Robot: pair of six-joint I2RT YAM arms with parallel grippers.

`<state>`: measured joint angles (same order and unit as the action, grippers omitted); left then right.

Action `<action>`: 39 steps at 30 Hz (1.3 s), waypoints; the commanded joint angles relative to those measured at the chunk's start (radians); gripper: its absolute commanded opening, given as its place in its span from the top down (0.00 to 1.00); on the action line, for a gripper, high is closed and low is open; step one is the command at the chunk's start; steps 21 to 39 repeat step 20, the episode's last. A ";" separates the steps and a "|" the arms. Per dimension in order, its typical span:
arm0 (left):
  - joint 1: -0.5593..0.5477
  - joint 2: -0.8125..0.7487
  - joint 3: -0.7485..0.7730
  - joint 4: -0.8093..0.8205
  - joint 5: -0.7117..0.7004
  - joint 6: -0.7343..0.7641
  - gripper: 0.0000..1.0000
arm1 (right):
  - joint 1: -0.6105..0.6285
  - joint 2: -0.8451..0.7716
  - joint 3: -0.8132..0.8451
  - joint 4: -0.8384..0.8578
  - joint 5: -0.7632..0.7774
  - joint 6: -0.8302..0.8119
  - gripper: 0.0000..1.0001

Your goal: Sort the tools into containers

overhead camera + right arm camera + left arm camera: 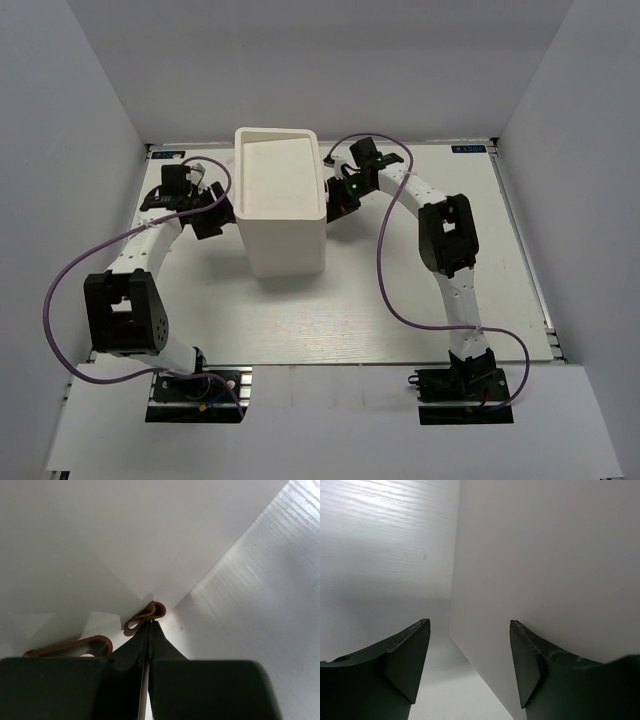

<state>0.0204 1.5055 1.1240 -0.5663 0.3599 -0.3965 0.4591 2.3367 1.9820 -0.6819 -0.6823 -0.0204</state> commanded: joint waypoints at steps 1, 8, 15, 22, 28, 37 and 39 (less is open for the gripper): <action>0.001 -0.017 0.086 -0.117 -0.148 -0.072 0.24 | 0.030 -0.057 -0.009 0.073 -0.013 0.034 1.00; 0.050 -0.237 0.172 -0.234 -0.542 -0.134 0.07 | -0.025 -0.350 -0.420 0.306 0.530 -0.098 0.09; 0.039 -0.546 0.056 0.049 -0.267 0.119 0.01 | -0.054 -0.509 -0.486 0.208 0.783 -0.004 0.09; 0.039 -0.617 0.011 0.033 -0.151 0.174 0.01 | -0.059 -0.735 -0.710 0.289 0.793 -0.038 0.09; 0.039 -0.617 0.011 0.033 -0.151 0.174 0.01 | -0.059 -0.735 -0.710 0.289 0.793 -0.038 0.09; 0.039 -0.617 0.011 0.033 -0.151 0.174 0.01 | -0.059 -0.735 -0.710 0.289 0.793 -0.038 0.09; 0.039 -0.617 0.011 0.033 -0.151 0.174 0.01 | -0.059 -0.735 -0.710 0.289 0.793 -0.038 0.09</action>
